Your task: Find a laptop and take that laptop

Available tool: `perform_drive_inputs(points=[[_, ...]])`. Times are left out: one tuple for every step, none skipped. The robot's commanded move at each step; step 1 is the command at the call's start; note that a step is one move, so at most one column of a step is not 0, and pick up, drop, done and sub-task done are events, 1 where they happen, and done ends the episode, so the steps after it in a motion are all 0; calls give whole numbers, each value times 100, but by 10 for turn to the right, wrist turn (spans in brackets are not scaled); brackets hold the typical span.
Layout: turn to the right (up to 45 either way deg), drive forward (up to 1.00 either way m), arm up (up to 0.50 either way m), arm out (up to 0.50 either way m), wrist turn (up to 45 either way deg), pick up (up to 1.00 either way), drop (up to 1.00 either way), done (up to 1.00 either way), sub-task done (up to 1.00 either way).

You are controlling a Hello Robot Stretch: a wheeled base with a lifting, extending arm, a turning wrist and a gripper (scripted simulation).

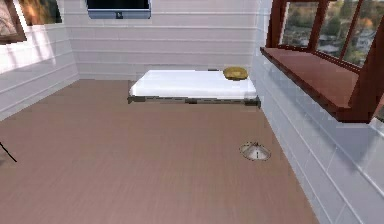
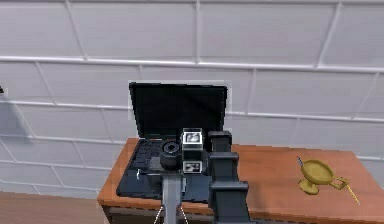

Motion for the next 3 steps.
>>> perform_drive_inputs(points=[[0,0,0,0,450,0,0,0,0],[0,0,0,0,450,0,0,0,0],[0,0,0,0,450,0,0,0,0]])
